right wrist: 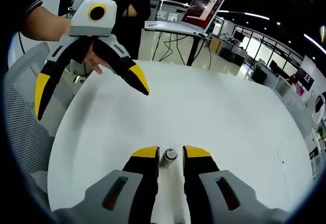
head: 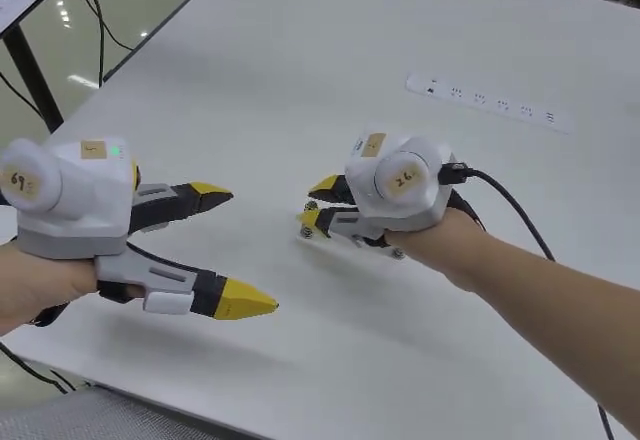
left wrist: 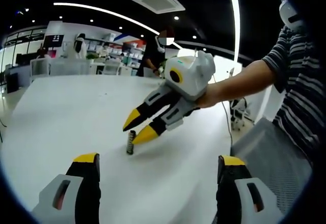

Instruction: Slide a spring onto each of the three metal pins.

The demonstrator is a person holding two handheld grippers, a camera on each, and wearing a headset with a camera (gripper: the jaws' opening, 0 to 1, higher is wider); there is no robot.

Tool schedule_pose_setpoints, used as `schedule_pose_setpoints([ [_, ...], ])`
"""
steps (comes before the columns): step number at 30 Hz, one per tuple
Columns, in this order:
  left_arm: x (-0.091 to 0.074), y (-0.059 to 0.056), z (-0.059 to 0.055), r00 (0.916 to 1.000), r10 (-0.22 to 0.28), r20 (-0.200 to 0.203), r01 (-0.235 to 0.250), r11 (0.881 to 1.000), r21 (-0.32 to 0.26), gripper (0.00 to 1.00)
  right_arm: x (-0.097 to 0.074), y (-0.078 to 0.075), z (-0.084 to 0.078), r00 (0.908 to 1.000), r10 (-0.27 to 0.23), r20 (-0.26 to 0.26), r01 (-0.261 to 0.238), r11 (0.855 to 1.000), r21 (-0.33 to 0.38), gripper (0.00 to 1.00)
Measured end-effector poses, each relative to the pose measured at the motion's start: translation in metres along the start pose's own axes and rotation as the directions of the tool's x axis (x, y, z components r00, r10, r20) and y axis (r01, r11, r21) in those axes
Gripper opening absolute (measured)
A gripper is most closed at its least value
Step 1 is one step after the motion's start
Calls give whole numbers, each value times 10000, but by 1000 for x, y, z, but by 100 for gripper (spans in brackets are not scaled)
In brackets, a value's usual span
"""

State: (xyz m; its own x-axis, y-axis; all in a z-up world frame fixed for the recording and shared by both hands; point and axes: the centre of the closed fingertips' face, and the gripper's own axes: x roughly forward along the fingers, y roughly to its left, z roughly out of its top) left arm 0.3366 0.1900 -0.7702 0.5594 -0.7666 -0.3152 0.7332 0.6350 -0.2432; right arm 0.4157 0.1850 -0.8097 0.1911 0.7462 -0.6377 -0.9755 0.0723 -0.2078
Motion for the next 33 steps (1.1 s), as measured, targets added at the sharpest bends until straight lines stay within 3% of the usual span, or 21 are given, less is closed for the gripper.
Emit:
schedule_pose_setpoints([
  [5,2,-1,5,10000,-4,71,4,10000,36,93,-8,-2,9,9995,-48,305,39,9996,273,18],
  [13,6,-3,15,9997,-34,248,31,9999,124,93,-31,-1,16,9932,-284,1130,131,9910,1335,26],
  [16,8,-5,17,9998,-64,212,60,9998,199,93,-43,-1,20,9847,-401,1697,57,9801,1985,31],
  [21,11,-6,23,9996,-91,270,84,9996,253,93,-66,-2,14,9719,-775,2223,166,9645,2637,40],
  [28,13,-7,32,9991,-73,426,60,9995,308,93,-95,-5,0,9566,-1515,2490,623,9408,3331,56],
  [33,15,-11,34,9993,-121,366,105,9990,429,93,-116,-7,-9,9367,-2156,2757,989,9187,3823,66],
])
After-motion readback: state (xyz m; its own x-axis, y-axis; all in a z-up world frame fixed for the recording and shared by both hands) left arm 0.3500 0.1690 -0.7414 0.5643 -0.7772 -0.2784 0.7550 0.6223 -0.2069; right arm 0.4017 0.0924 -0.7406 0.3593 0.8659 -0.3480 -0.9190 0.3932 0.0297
